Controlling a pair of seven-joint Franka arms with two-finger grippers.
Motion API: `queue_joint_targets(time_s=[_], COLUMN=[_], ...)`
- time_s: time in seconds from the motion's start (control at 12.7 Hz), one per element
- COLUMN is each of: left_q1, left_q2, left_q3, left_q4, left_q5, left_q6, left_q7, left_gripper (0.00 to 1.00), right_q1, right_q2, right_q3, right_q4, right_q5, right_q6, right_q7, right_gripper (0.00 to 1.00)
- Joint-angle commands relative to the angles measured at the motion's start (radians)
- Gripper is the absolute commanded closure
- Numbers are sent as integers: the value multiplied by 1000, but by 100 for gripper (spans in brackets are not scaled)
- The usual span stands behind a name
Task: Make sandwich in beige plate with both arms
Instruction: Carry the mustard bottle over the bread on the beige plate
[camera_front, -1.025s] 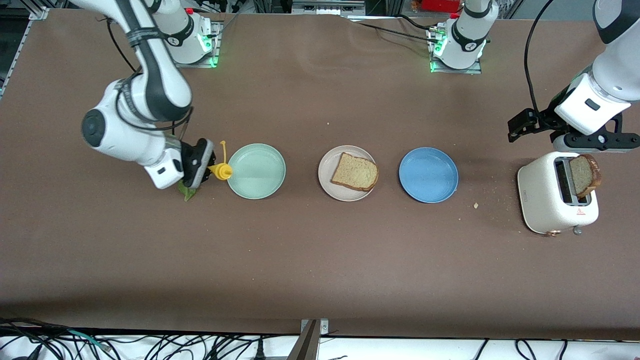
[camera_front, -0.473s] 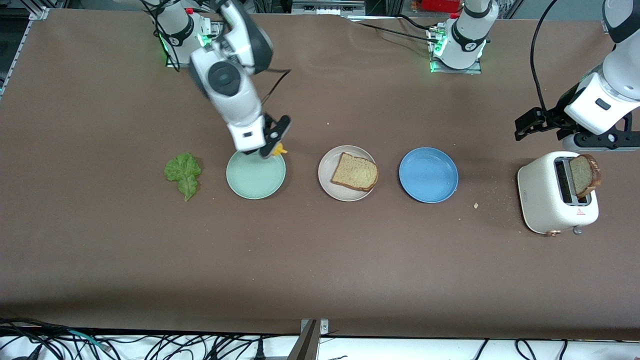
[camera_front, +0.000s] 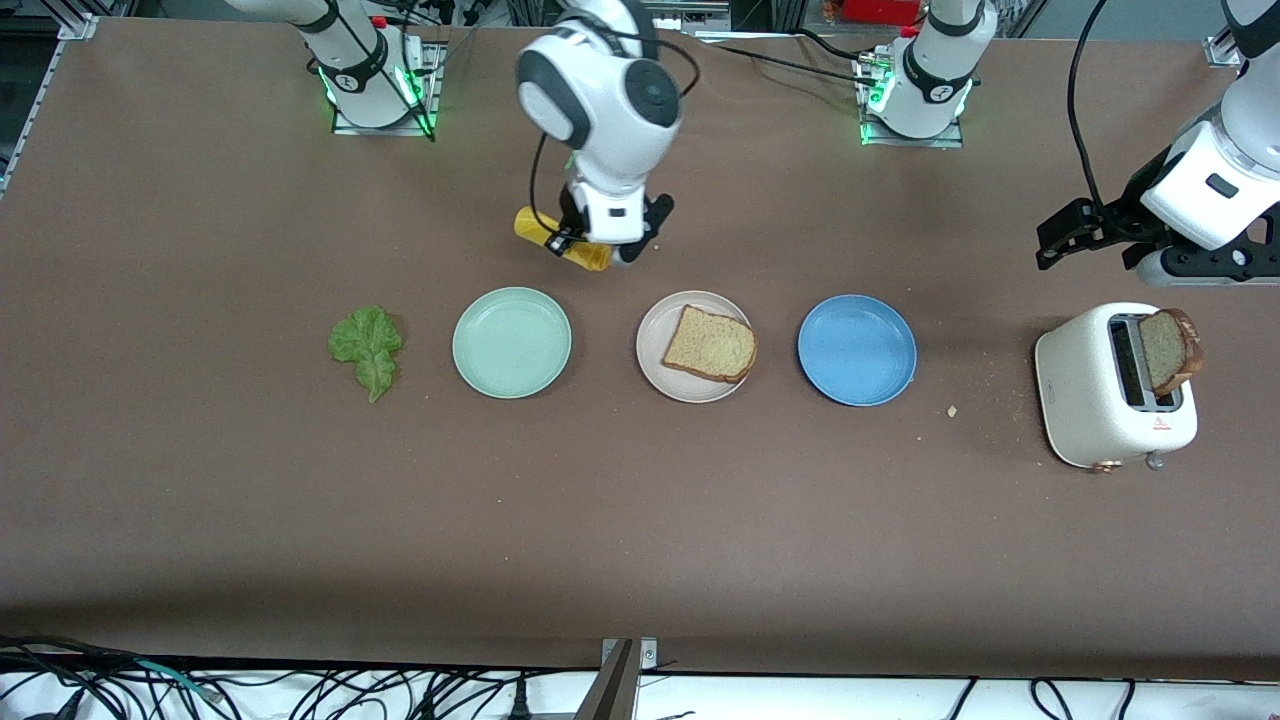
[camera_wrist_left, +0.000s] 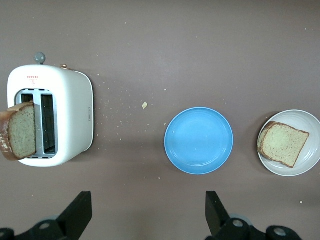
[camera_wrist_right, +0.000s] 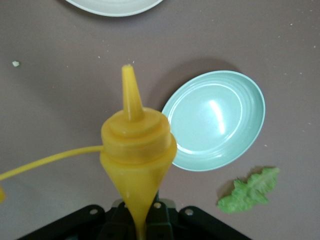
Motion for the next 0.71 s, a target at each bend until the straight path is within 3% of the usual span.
queue_joint_targets(time_s=[0.0, 0.39, 0.63], left_q1=[4, 3, 4], left_q2=[0, 13, 11], left_q3=[-1, -1, 1], left_q4=[12, 14, 14], left_q5=[25, 26, 25], left_q6=[-22, -8, -8], left_q7=[21, 19, 19], left_gripper=[0, 0, 0], right_q1=[80, 162, 182], right_q2=[205, 417, 468], right_q3=[-91, -165, -176], right_q4=[263, 421, 443], right_q5=[-19, -14, -14], right_q6=[-144, -149, -138], right_q7=[10, 52, 69], right_gripper=[100, 100, 100])
